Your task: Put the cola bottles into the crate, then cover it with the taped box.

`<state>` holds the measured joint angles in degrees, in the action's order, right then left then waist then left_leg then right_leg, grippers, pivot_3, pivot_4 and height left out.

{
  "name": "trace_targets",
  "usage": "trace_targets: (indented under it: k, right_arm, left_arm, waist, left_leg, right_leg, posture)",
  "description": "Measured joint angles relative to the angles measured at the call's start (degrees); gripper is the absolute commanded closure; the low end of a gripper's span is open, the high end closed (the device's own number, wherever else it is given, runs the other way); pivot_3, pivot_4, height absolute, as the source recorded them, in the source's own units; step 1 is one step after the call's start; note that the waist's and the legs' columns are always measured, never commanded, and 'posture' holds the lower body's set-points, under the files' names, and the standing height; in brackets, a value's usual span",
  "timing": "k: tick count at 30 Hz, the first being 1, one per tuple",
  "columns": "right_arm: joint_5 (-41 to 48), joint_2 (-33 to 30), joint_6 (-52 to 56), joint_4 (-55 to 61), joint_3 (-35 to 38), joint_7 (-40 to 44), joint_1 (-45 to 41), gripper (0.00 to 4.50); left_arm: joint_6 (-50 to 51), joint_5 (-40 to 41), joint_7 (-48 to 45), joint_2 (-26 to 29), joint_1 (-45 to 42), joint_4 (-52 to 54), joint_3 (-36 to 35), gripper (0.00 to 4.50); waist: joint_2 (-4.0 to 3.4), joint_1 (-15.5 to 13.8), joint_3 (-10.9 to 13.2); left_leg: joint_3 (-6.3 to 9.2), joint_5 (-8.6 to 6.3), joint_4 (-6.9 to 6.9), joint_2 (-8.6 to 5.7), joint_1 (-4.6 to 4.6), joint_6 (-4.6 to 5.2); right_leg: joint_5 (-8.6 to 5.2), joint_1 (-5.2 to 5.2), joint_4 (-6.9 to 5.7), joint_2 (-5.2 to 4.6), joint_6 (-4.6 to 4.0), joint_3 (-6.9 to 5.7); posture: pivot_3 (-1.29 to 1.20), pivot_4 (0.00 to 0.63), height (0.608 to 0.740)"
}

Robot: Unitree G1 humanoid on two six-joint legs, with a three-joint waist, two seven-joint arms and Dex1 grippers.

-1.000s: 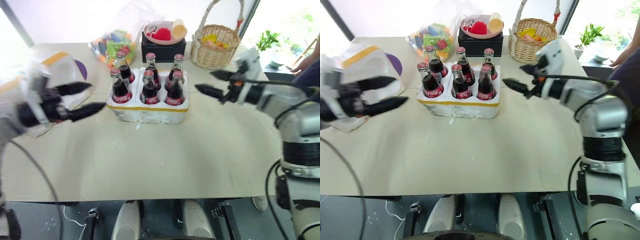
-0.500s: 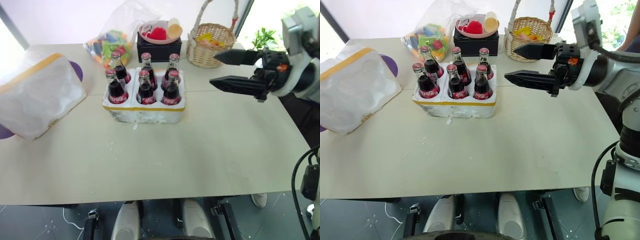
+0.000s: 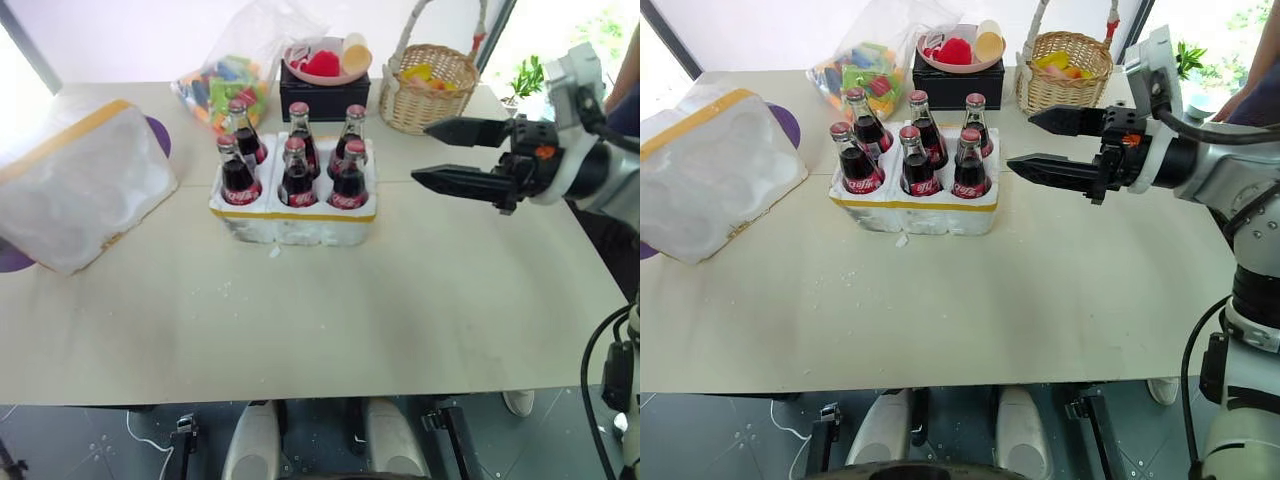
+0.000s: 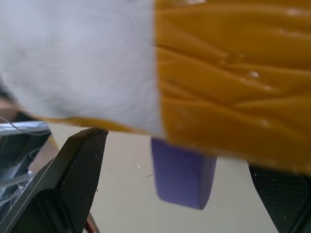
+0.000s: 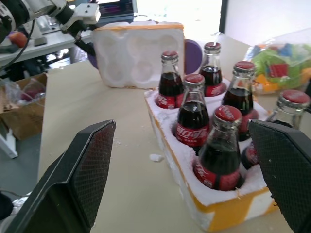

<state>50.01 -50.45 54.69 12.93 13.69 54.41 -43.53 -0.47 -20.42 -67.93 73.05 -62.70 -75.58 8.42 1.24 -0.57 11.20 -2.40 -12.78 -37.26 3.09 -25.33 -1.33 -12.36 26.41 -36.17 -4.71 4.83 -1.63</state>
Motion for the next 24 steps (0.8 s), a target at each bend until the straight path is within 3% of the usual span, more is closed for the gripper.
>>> trace_targets:
  k: [9,12,18,19,24]
  right_arm:
    - [3.4,-1.6,2.2,6.0,4.9,-5.2,5.8,0.08]
    - [4.8,-2.7,2.4,7.1,6.0,-5.7,5.9,0.00]
    - [5.3,-3.6,2.4,7.2,6.0,-6.6,6.6,0.00]
    - [5.3,-3.6,2.3,7.2,6.0,-6.8,6.7,0.00]
    - [5.3,-3.6,2.3,7.2,6.0,-7.2,7.3,0.00]
  left_arm:
    - [6.1,-1.5,-2.6,-3.0,-4.4,-1.8,1.4,0.00]
    - [8.0,-1.3,-2.8,-4.0,-5.3,-2.1,0.9,0.85]
    - [10.2,-0.1,-5.7,-4.5,-5.5,-2.2,-0.7,3.88]
    - [10.2,0.0,-6.0,-4.5,-5.4,-2.2,-0.8,4.13]
    - [9.5,1.8,-4.6,-4.5,-5.2,-2.2,-3.2,4.16]
  waist:
    - [0.03,-0.2,0.0]
    - [0.05,-0.2,0.0]
    - [0.05,-0.1,0.0]
    - [0.05,-0.1,0.0]
    - [0.08,-0.1,0.0]
  left_leg:
    - [0.05,0.00,-0.09,-0.01,0.00,0.00]
    - [0.07,0.00,-0.17,-0.01,0.00,0.00]
    - [0.07,0.00,-0.20,0.00,0.00,0.01]
    - [0.08,0.00,-0.20,0.00,0.00,0.01]
    - [0.09,0.00,-0.23,0.00,-0.01,0.01]
  right_leg:
    - [0.00,-0.05,-0.04,-0.01,0.00,0.00]
    - [0.00,-0.09,-0.05,0.00,0.00,-0.01]
    - [0.01,-0.08,-0.07,0.00,0.00,0.00]
    - [0.01,-0.08,-0.08,0.00,0.00,0.00]
    - [0.01,-0.08,-0.09,0.00,0.00,0.00]
  posture:
    - [0.00,0.150,0.740]
    - [0.00,0.150,0.740]
    - [0.00,0.150,0.740]
    - [0.00,0.150,0.740]
    - [0.00,0.150,0.740]
